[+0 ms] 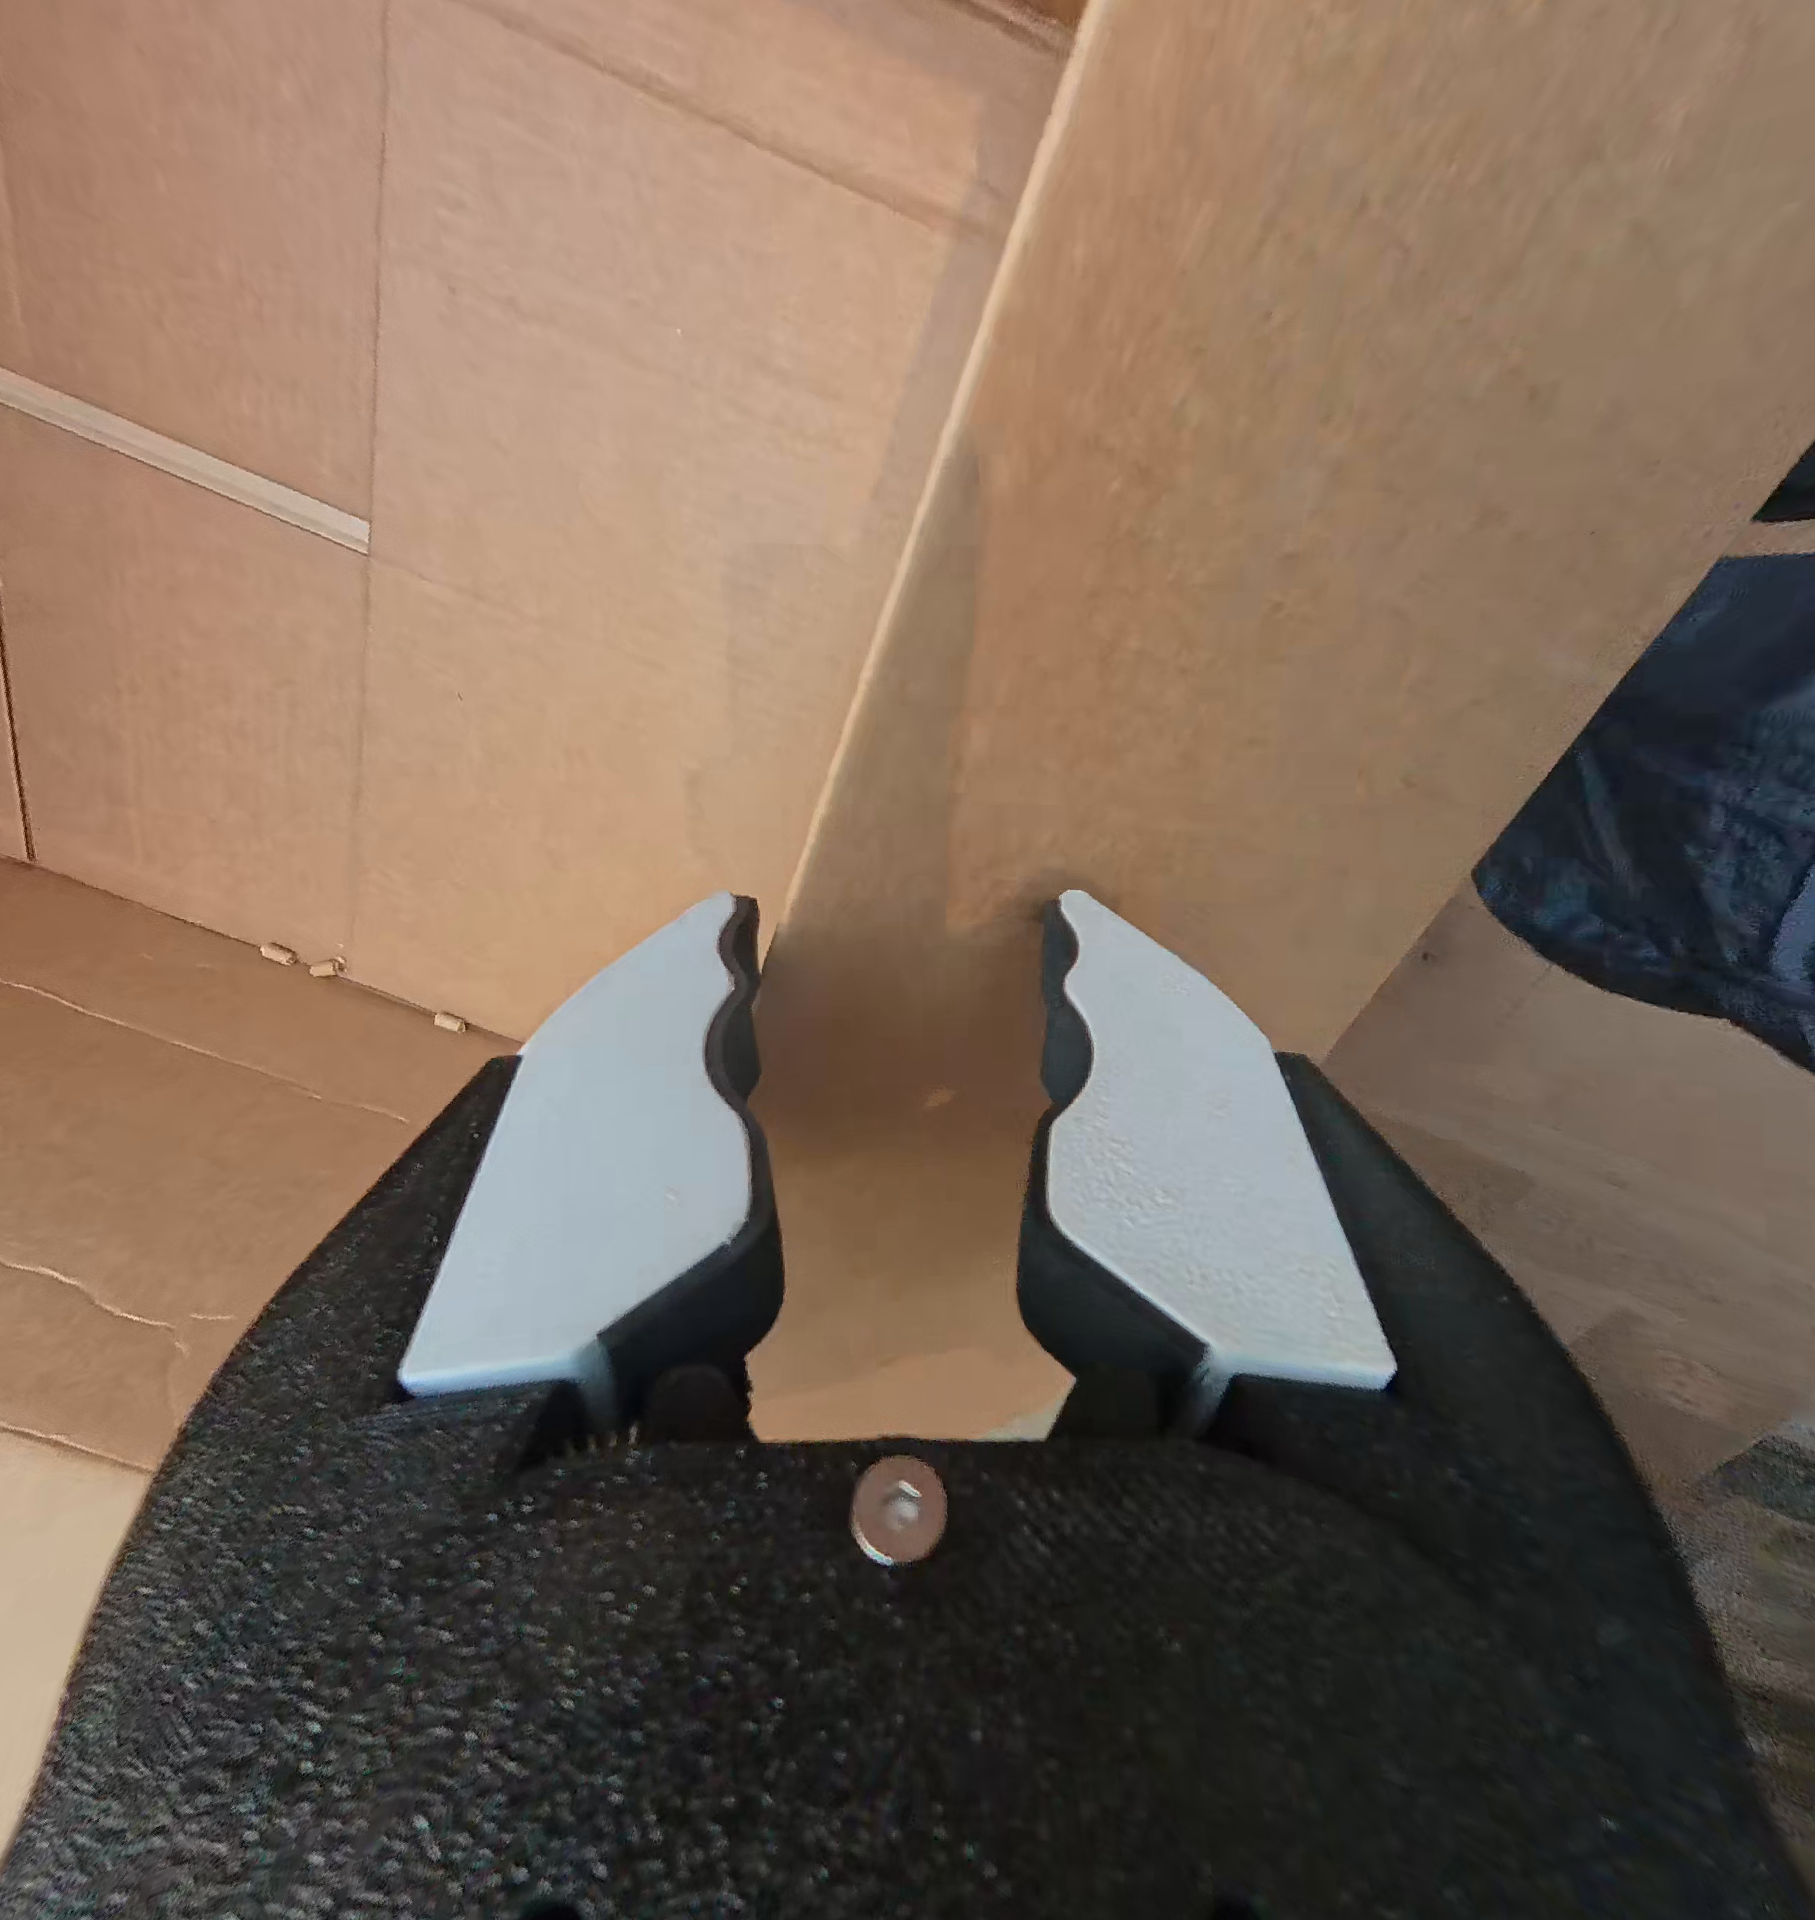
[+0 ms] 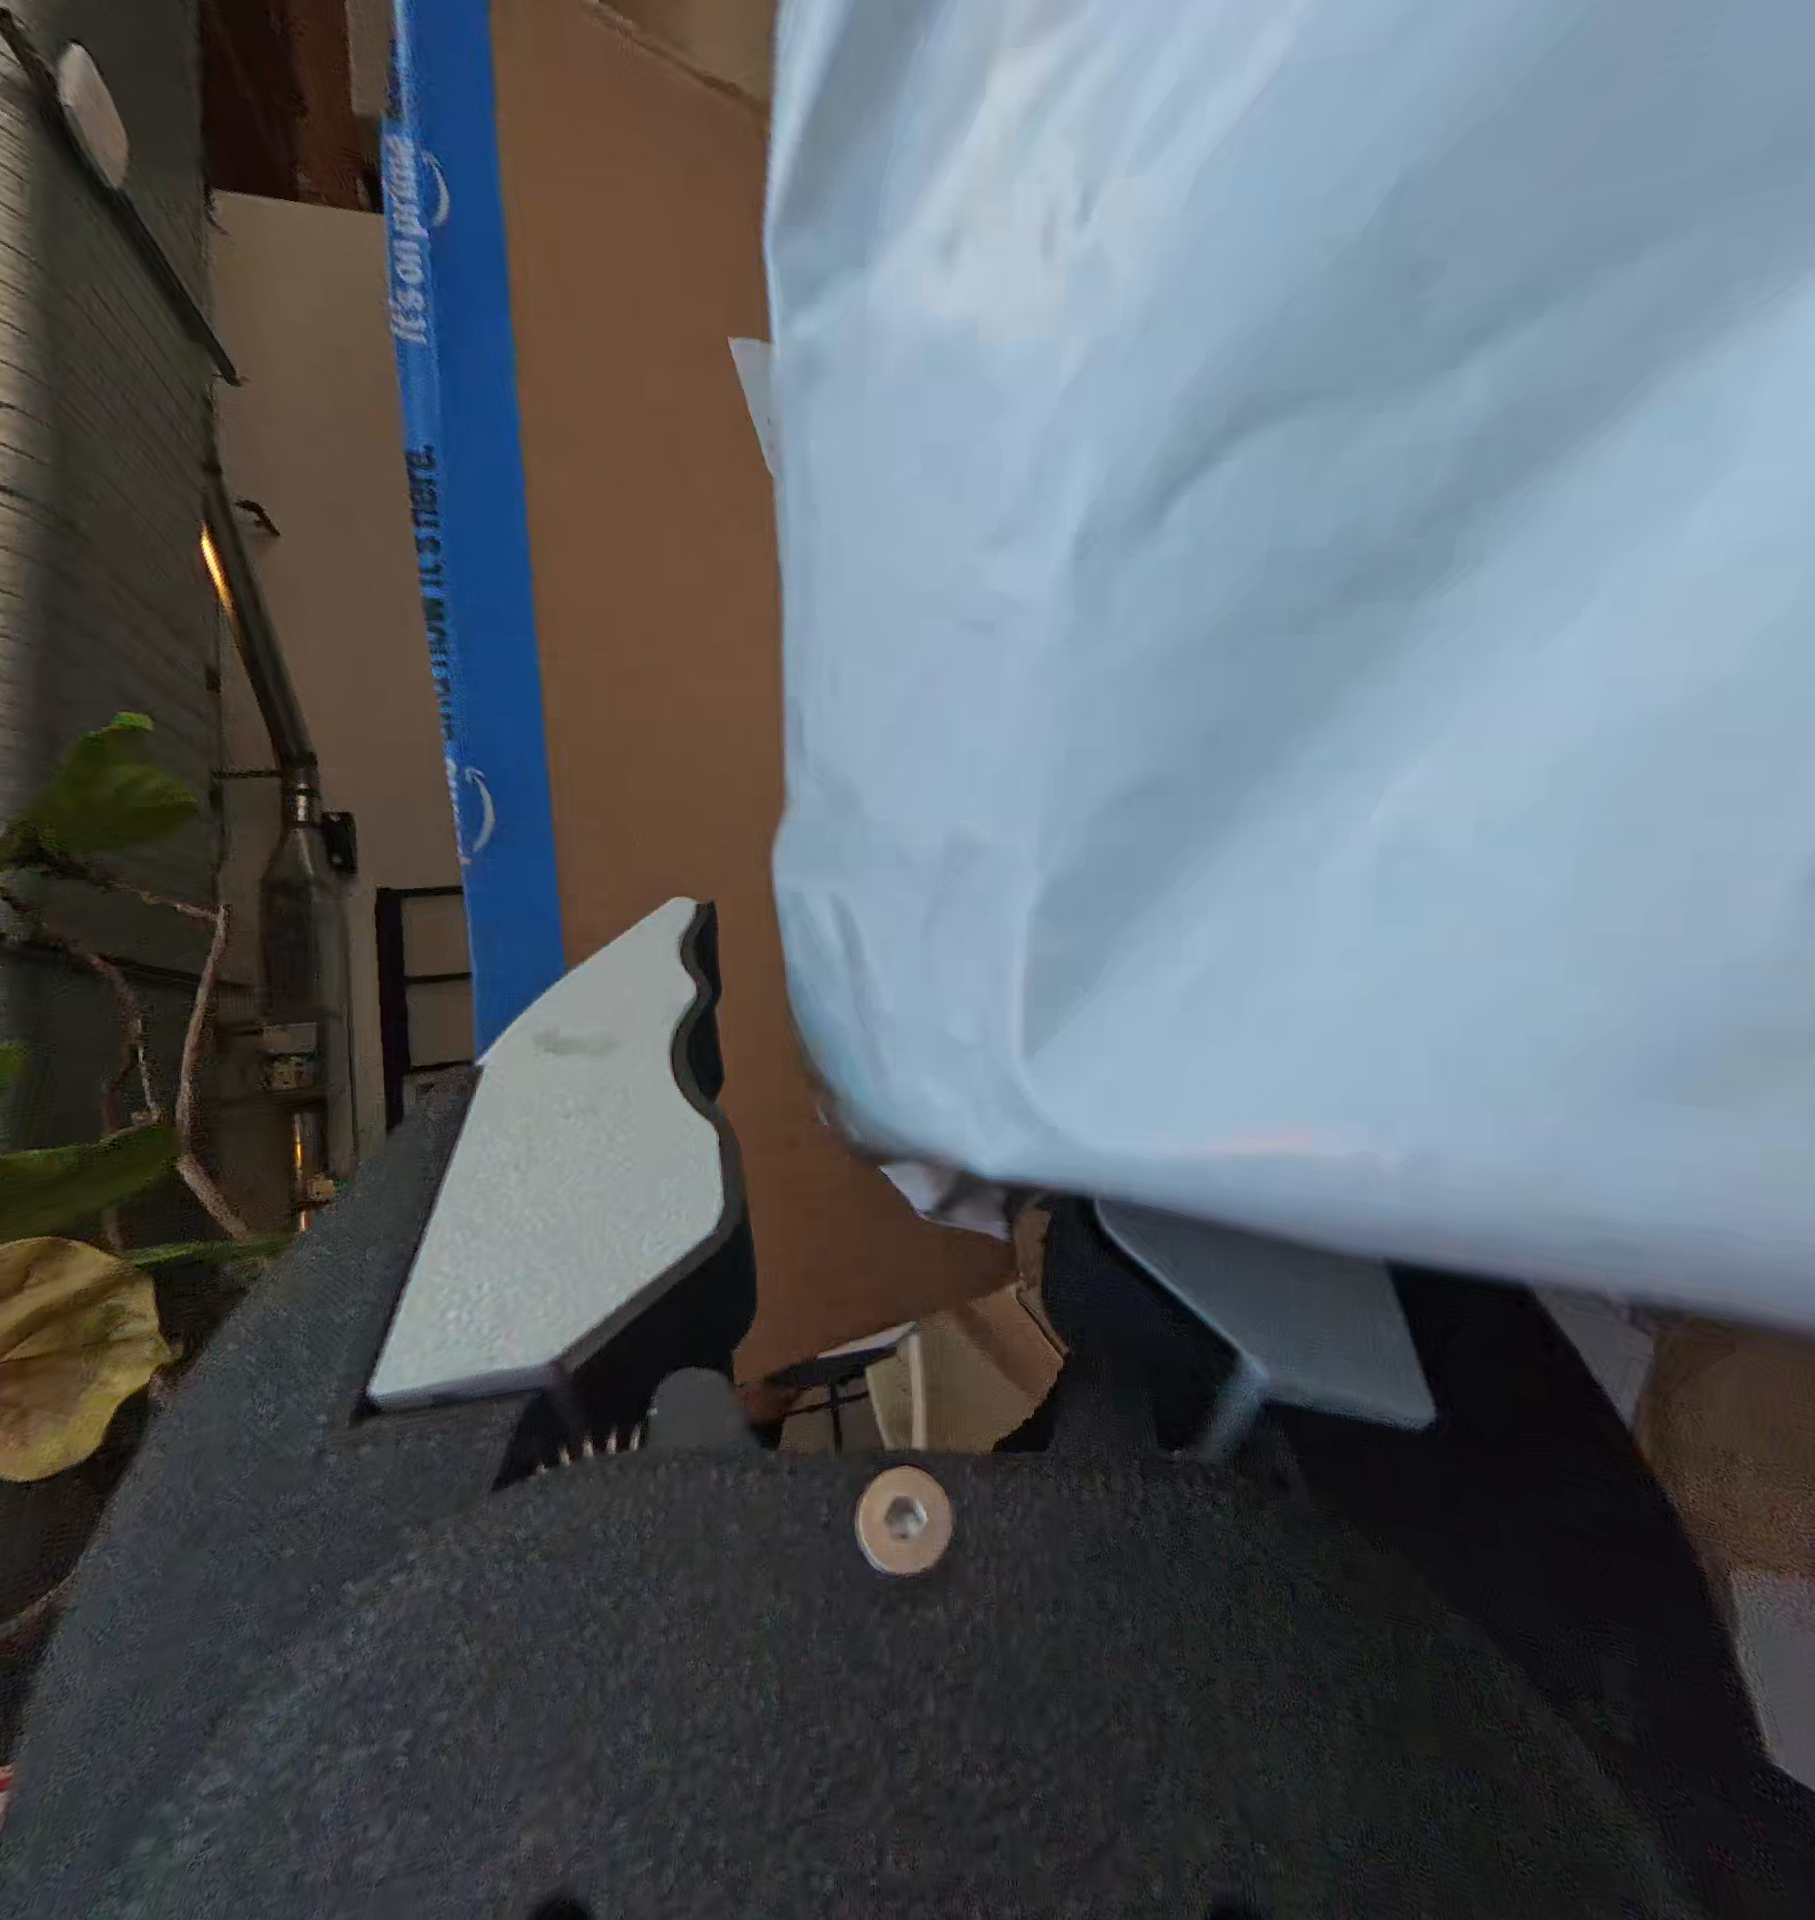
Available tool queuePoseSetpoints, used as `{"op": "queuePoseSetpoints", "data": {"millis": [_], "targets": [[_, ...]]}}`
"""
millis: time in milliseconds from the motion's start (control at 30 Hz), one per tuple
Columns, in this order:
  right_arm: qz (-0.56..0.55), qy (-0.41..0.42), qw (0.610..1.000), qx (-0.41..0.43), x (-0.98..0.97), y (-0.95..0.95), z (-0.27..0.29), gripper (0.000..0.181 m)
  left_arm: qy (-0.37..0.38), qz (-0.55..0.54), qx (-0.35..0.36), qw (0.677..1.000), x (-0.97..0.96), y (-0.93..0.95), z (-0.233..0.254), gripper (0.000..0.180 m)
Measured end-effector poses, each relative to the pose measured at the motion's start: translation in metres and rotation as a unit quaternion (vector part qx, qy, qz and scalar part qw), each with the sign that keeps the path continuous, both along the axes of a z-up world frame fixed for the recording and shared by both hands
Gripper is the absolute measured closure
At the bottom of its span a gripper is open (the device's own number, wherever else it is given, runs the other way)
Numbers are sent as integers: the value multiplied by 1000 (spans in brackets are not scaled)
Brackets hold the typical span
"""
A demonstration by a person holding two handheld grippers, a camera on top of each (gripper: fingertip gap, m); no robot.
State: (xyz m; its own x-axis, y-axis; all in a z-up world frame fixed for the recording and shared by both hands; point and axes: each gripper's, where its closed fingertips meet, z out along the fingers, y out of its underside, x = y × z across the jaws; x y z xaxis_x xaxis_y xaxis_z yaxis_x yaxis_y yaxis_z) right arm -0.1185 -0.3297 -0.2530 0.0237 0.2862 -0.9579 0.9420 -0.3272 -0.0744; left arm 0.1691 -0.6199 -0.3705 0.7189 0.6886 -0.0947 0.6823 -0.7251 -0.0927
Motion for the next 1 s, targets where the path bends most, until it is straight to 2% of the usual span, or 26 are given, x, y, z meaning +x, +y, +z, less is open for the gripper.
{"op": "queuePoseSetpoints", "data": {"millis": [33, 100, 200, 300, 367, 467, 533, 600, 733, 833, 933, 1000], "targets": [[13, 0, 1000, 9, 19, -2, -8, 111, 6, 5, 12, 1000, 0, 2, 0, 123], [38, 4, 999, 23, 56, -5, -19, 110, 18, 15, 31, 999, 1, 6, 0, 117], [68, 29, 996, 56, 108, -1, -23, 112, 45, 4, 29, 999, 1, 7, -1, 117], [116, 97, 980, 128, 163, 6, -19, 119, 70, -2, 52, 996, 2, 13, 0, 118], [191, 151, 954, 174, 210, 2, -16, 123, 87, -3, 90, 992, 4, 25, 2, 119], [323, 242, 888, 218, 281, -12, -10, 129, 104, 5, 151, 983, 12, 49, 5, 122], [382, 294, 845, 232, 313, -24, -5, 132, 104, 15, 152, 983, 18, 60, 6, 122], [405, 321, 824, 233, 328, -38, 0, 132, 84, 27, 164, 982, 25, 69, 7, 121], [400, 329, 833, 196, 326, -57, 2, 133, 41, 61, 210, 975, 26, 77, 21, 127], [390, 330, 840, 182, 312, -51, -3, 133, 43, 74, 301, 950, 7, 87, 58, 127], [363, 329, 852, 187, 292, -33, -6, 133, 75, 72, 374, 921, -35, 87, 86, 125], [339, 328, 863, 181, 280, -22, -7, 134, 114, 72, 399, 907, -75, 81, 84, 125]]}}
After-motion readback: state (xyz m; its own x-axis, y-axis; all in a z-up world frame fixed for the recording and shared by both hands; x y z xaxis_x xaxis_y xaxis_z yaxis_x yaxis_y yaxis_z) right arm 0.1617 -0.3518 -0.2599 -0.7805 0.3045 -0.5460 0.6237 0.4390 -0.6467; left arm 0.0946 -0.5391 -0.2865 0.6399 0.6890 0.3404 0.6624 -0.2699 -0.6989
